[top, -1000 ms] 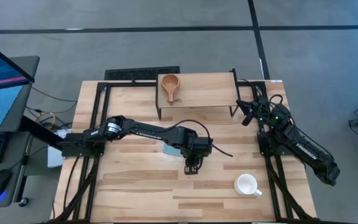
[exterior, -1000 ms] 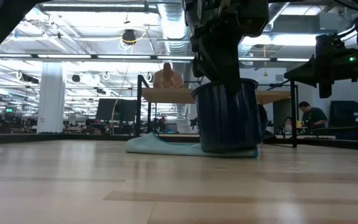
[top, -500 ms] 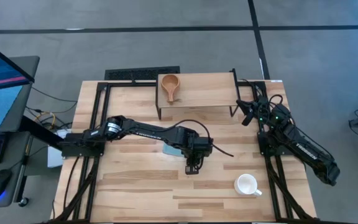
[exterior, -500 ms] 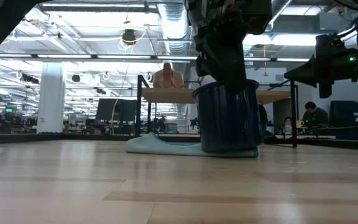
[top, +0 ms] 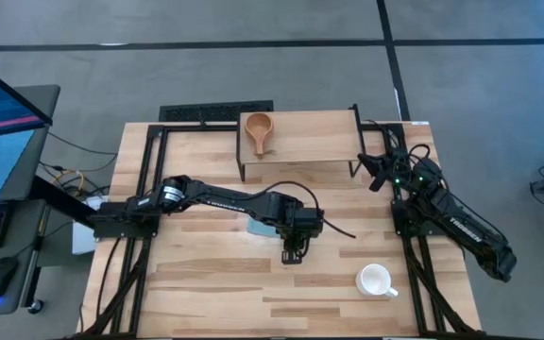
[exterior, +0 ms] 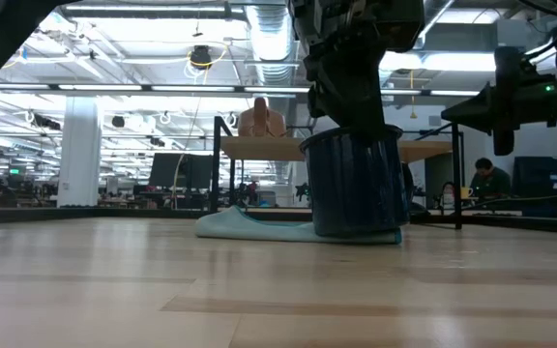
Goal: Stack small to large cups/mugs on shelf
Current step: Put the dark blue mug on the shelf
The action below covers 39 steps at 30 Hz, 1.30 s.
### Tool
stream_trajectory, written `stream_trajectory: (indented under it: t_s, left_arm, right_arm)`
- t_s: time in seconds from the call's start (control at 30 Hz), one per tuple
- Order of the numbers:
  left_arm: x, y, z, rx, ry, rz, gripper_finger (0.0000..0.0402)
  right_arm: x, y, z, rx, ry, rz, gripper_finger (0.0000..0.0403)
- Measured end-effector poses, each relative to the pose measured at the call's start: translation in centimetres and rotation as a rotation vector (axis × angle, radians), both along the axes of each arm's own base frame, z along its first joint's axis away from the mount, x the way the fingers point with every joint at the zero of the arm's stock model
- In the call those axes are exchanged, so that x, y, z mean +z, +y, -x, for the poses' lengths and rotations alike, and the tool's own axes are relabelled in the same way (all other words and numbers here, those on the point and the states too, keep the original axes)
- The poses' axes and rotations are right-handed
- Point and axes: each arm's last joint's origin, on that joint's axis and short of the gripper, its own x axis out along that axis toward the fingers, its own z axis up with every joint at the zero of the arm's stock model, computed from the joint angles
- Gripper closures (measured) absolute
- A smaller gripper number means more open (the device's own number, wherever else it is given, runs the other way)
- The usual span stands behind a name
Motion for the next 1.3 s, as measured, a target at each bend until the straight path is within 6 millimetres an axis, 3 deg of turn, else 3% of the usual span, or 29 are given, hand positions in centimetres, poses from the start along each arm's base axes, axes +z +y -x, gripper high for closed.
stream_trajectory:
  t_s: [0.47,0.73,0.97,1.1,1.3]
  left_arm:
    - [0.4,-0.1,-0.8,-0.019,-0.094,0.006,0.0254]
    - [0.4,-0.1,-0.8,-0.031,-0.097,-0.002,0.025]
    - [0.9,0.1,-1.0,-0.035,-0.125,-0.004,0.025]
    - [2.4,0.4,-1.4,-0.055,-0.184,-0.031,0.025]
    - [7.7,1.8,-2.0,-0.028,-0.37,-0.109,0.025]
  right_arm:
    - [0.0,0.0,0.0,0.0,0.002,0.003,0.0377]
    - [0.1,0.0,0.0,0.0,0.002,0.006,0.0377]
    - [3.1,0.5,0.4,0.012,-0.022,0.141,0.0377]
    - [5.2,0.9,0.8,0.01,-0.063,0.191,0.0377]
    - [7.1,1.6,1.2,0.078,-0.098,0.227,0.0377]
